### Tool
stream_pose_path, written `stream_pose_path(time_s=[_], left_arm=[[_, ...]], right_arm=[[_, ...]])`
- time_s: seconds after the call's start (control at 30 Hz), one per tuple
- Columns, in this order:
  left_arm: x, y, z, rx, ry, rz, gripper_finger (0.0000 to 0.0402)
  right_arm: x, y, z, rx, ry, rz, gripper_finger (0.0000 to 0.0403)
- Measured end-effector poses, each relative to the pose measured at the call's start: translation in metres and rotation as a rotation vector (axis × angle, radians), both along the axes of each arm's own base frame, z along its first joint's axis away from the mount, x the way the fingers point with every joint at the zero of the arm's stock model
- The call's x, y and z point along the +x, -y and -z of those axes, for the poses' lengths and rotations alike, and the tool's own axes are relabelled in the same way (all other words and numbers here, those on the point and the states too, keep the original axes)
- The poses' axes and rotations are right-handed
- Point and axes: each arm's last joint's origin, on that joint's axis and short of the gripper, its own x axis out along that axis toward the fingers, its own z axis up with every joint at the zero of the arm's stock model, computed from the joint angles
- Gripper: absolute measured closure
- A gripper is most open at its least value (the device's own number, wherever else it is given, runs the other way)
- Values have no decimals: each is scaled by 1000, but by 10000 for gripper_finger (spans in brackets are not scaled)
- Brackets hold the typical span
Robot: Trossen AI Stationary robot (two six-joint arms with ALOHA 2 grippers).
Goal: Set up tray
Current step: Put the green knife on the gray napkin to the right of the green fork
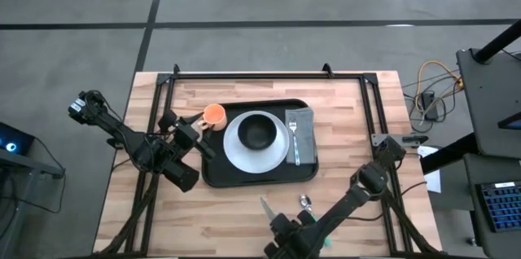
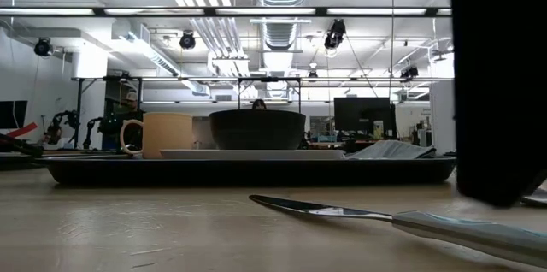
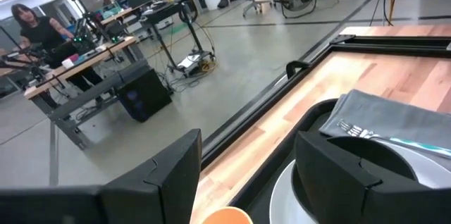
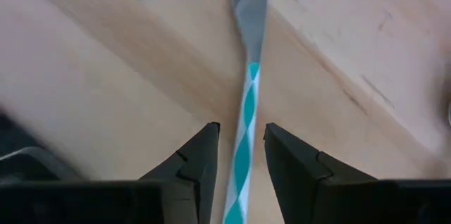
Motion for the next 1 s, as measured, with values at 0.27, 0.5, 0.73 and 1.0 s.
stream_pose_path(time_s=[0.27,0.5,0.73,1.0], left_arm=[[0,0,0,0,0,0,194],[0,0,0,0,-1,0,194],[0,0,0,-7,-5,3,194],[0,0,2,-30,1,5,194]], right_arm=[[5,2,19,40,28,-10,297],[8,6,17,46,16,-11,343],[11,27,-16,-48,-52,-18,386],[-1,75,-94,-255,38,116,389]])
